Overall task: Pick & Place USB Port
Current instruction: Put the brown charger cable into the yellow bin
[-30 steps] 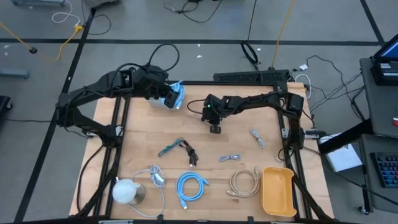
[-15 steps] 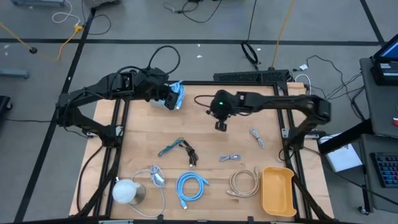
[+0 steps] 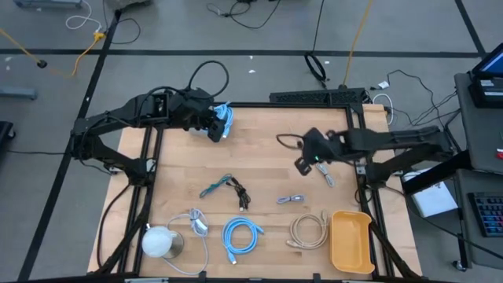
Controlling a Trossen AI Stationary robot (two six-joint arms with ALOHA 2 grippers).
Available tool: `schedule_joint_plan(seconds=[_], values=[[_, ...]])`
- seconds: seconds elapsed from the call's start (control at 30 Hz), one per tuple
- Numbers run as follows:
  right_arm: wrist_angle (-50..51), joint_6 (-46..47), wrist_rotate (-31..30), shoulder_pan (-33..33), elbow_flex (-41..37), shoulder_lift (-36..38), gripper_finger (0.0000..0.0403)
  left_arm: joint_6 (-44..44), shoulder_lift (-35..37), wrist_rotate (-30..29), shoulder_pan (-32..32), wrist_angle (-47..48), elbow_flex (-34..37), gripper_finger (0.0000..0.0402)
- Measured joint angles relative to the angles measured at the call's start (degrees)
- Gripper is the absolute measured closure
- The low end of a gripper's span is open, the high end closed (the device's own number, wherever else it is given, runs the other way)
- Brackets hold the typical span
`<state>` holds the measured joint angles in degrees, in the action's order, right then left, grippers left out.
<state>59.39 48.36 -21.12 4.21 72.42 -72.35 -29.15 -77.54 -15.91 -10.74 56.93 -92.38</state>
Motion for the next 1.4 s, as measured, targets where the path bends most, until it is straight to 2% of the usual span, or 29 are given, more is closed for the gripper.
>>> schedule_joint_plan(seconds=[0.23, 0.37, 0.6, 0.73, 0.87, 1.1, 1.4], values=[[2.67, 19.83, -3.20, 11.91, 0.00, -1.79, 0.0402, 3.16, 0.00, 4.66, 0.16, 1.45, -0.04, 0.0167], [12.61, 34.90, -3.53, 20.06, 0.95, -5.23, 0.0402, 3.55, 0.00, 4.29, 1.92, 3.87, -0.04, 0.0167], [28.18, 61.27, -0.92, 34.88, 10.42, -13.97, 0.0402, 3.96, -0.02, 2.94, 5.78, 5.53, -0.04, 0.0167], [30.63, 71.08, 0.90, 39.98, 16.03, -18.30, 0.0403, 4.78, -0.02, 1.91, 7.46, 5.96, -0.04, 0.0167], [30.40, 76.57, 7.55, 44.08, 19.78, -23.50, 0.0403, 5.58, -0.02, 0.63, 8.71, 6.03, -0.04, 0.0167], [25.65, 78.46, 19.59, 47.73, 22.09, -31.63, 0.0403, 6.02, -0.02, -0.73, 10.98, 6.14, -0.04, 0.0167], [24.21, 78.96, 26.12, 48.84, 22.12, -35.98, 0.0403, 6.19, -0.02, -1.26, 12.54, 6.36, -0.04, 0.0167]])
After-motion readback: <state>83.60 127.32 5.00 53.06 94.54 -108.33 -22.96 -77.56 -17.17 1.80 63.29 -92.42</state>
